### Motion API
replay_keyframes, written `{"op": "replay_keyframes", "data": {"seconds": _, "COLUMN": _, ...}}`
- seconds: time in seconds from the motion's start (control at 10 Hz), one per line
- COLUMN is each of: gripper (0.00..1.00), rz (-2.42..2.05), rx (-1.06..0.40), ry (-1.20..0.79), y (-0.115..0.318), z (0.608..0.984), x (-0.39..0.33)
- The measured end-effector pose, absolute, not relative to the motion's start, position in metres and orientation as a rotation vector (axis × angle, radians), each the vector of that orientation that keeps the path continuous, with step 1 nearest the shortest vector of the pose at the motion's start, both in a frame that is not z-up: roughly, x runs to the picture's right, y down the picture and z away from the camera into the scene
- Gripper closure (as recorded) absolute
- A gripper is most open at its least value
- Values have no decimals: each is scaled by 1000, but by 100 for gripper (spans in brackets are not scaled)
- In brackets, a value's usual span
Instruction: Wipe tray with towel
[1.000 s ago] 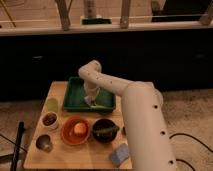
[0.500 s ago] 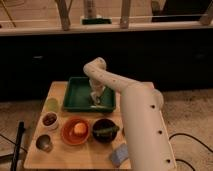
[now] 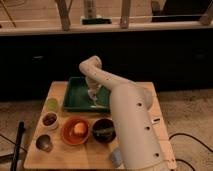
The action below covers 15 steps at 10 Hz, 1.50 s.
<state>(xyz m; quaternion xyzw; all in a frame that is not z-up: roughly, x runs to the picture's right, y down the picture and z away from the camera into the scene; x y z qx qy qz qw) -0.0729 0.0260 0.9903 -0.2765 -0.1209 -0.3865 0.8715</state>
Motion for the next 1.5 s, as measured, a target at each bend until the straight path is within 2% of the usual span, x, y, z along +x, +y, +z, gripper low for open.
{"op": "replay_keyframes", "data": {"seconds": 0.3, "gripper": 100, "rz": -913, "rx": -549, "ry": -333, "y": 36, "z": 975, "x": -112}}
{"op": "replay_keyframes", "data": {"seconds": 0.7, "gripper": 100, "rz": -1014, "rx": -560, "ry": -383, "y": 61, "z": 951, "x": -125}}
{"op": "replay_keyframes", "data": {"seconds": 1.1, "gripper": 100, "rz": -976, "rx": -623, "ry": -329, "y": 72, "z": 948, "x": -86}}
{"op": "replay_keyframes", "data": {"seconds": 1.5, "gripper": 100, "rz": -860, "rx": -625, "ry": -230, "y": 59, "z": 957, "x": -48}}
